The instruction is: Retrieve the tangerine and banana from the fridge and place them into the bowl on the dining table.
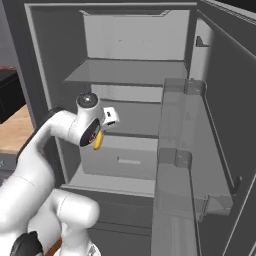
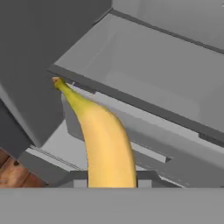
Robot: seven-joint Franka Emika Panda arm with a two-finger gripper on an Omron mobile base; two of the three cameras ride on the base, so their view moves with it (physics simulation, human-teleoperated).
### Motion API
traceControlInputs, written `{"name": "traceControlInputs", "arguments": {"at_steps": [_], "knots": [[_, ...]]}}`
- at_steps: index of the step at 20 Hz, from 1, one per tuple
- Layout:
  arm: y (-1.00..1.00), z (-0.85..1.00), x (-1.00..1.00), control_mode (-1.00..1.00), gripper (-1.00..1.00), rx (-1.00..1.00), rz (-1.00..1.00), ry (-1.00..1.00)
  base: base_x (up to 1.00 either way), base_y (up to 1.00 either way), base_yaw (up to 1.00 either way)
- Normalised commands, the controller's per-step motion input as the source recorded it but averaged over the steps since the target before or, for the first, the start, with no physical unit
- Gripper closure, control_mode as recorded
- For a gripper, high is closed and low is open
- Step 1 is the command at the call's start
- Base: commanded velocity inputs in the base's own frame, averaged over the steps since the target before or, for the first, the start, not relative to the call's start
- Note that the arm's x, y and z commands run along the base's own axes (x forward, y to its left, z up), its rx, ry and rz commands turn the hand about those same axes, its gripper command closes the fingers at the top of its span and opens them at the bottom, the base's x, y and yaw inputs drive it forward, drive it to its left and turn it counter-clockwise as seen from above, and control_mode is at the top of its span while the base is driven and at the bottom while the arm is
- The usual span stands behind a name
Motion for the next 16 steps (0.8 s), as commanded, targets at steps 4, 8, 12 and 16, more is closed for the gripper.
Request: {"name": "traceControlInputs", "arguments": {"at_steps": [4, 8, 12, 16], "knots": [[0.26, 0.29, -0.93, -1.0, 1.0, -0.1, 0.01, -0.02, 0.0, 0.0, 0.0], [0.03, 0.09, -1.0, -1.0, 1.0, -0.01, 0.05, 0.0, 0.0, 0.0, 0.0], [0.12, 0.09, -0.72, -1.0, 1.0, -0.03, 0.08, 0.03, 0.0, 0.0, 0.0], [0.14, 0.03, -0.22, -1.0, 1.0, -0.05, 0.1, 0.03, 0.0, 0.0, 0.0]]}}
